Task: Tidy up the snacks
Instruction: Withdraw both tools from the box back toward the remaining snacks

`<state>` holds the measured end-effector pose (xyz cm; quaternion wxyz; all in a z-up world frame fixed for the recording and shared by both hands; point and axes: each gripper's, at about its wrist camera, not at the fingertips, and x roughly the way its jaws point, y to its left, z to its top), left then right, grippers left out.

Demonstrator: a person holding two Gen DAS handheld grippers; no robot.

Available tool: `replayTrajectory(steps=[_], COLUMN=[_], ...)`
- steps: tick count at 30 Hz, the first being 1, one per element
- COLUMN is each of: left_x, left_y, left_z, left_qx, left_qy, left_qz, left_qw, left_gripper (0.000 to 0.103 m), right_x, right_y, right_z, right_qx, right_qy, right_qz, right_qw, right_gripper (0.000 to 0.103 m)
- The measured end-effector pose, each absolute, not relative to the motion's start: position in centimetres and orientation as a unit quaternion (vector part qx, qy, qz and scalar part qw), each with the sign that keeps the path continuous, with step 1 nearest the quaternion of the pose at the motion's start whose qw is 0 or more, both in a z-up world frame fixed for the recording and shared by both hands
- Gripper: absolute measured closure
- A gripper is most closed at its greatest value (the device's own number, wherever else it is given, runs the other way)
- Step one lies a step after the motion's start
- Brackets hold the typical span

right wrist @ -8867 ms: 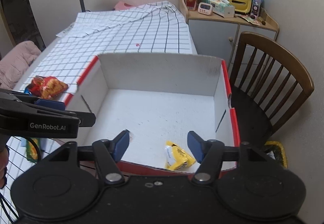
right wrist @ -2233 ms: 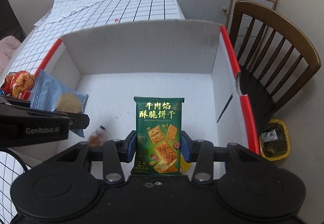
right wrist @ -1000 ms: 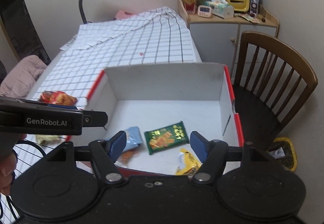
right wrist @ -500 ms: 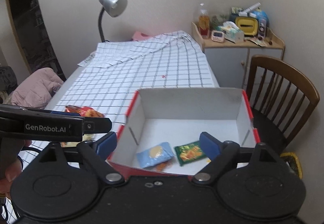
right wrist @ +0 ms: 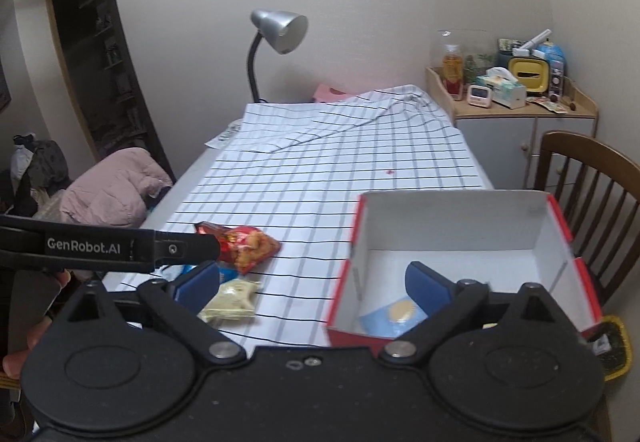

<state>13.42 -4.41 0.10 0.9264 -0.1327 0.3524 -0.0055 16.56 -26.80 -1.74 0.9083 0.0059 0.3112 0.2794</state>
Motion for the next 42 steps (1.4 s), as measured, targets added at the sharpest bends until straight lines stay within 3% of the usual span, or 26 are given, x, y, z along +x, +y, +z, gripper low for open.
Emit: replayTrajectory(steps=[4, 22, 42], left_x=[12.3, 12.2, 15.7], left_y=[-1.4, 8.5, 7.1], left_z=[-0.4, -6.7, -13.6], left_qx=[-0.151, -0.143, -0.082], left_qy=[0.346, 0.397, 0.451], left_qz=[0.003, 0.090, 0.025], left_qw=[0.926, 0.902, 0.888], left_gripper=[0.001, 0.001, 0.001], right_x=[15.8, 17.5, 22.8], right_y=[-24.7, -16.9, -11.3], right_z=[-2.1, -8.0, -13.9], right_qx=[0.007, 0.025, 0.002], right_qy=[0.308, 0.372, 0.455], right_qz=[0.290, 0.274, 0.259], right_qw=[0.906, 0.886, 0.852], right_gripper=[0.000, 0.000, 0.007])
